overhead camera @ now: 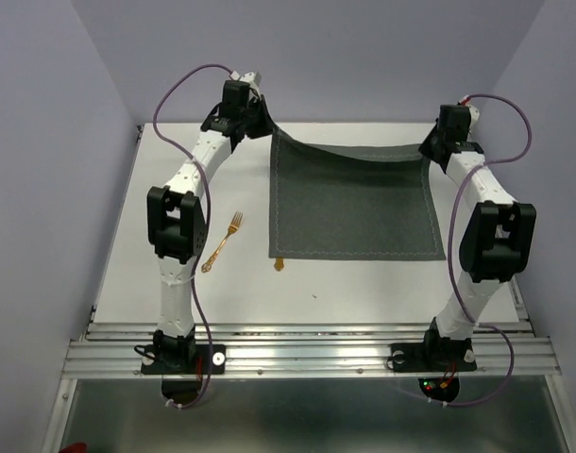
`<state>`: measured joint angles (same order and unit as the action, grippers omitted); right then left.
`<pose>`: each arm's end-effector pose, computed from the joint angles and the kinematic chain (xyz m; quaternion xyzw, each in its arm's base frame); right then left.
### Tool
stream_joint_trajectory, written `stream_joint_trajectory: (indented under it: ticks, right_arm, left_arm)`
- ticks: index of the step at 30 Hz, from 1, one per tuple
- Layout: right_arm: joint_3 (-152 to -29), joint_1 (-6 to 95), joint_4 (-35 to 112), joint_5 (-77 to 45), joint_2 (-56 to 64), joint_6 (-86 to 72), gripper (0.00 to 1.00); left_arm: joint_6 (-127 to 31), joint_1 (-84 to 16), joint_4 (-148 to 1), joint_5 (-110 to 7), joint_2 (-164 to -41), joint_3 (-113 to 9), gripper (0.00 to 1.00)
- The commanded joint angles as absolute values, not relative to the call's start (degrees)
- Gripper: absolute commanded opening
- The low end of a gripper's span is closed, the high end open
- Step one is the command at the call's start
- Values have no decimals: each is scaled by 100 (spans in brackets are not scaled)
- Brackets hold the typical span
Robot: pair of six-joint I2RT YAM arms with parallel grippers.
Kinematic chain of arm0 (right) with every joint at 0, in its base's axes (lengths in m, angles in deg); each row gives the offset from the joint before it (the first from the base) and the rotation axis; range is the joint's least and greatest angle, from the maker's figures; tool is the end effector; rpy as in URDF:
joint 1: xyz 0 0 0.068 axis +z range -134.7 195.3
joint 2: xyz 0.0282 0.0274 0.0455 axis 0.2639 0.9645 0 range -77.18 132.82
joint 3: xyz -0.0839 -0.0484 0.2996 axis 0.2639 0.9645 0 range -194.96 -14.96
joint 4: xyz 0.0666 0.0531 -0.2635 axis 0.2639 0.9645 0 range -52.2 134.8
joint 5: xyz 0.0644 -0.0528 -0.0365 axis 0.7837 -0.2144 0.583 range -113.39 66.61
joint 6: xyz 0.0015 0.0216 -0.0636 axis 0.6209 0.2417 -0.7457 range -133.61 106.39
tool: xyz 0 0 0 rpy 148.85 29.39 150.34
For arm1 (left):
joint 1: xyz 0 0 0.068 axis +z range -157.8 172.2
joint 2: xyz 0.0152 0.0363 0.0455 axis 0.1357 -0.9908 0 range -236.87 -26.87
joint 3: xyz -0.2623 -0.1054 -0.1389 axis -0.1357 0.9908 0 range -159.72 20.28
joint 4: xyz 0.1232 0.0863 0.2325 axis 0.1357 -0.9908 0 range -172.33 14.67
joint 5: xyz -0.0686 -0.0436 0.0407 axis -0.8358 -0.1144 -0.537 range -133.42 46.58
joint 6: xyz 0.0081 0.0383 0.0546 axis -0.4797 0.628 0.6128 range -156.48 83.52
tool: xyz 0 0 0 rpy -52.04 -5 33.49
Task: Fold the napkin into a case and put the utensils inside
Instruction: Fold and flatten the napkin at the center of the board.
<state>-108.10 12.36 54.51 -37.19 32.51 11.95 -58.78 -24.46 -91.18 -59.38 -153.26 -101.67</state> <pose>0.4953 -0.0384 0.3167 0.2704 0.8326 -0.0111 0.4833 0.5566 -0.1820 0.3570 0.0392 0.8155 -0.2962 0.4956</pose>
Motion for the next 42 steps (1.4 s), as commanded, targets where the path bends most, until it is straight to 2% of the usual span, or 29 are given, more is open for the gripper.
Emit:
stream_joint_trajectory:
  ticks: [1,15,27,42]
  right_arm:
    - [-10111,1030,5212,-3438,2392,1319,1]
    - [-7386,976,5529,-3376,571,1319,1]
    - [-6278,976,5819,-3508,-211,1319,1]
    - [-5917,976,6144,-3613,-1100,1750,1]
  left_arm:
    - [-5783,-2485,-8843,-6012,-14395,-9270,0]
    - [-6134,-2985,-8036,-6196,-12479,-5613,0]
    - [-6197,-3469,-7946,-5959,-12004,-4618,0]
    - [-6346,-3496,-7832,-5950,-11538,-3993,0]
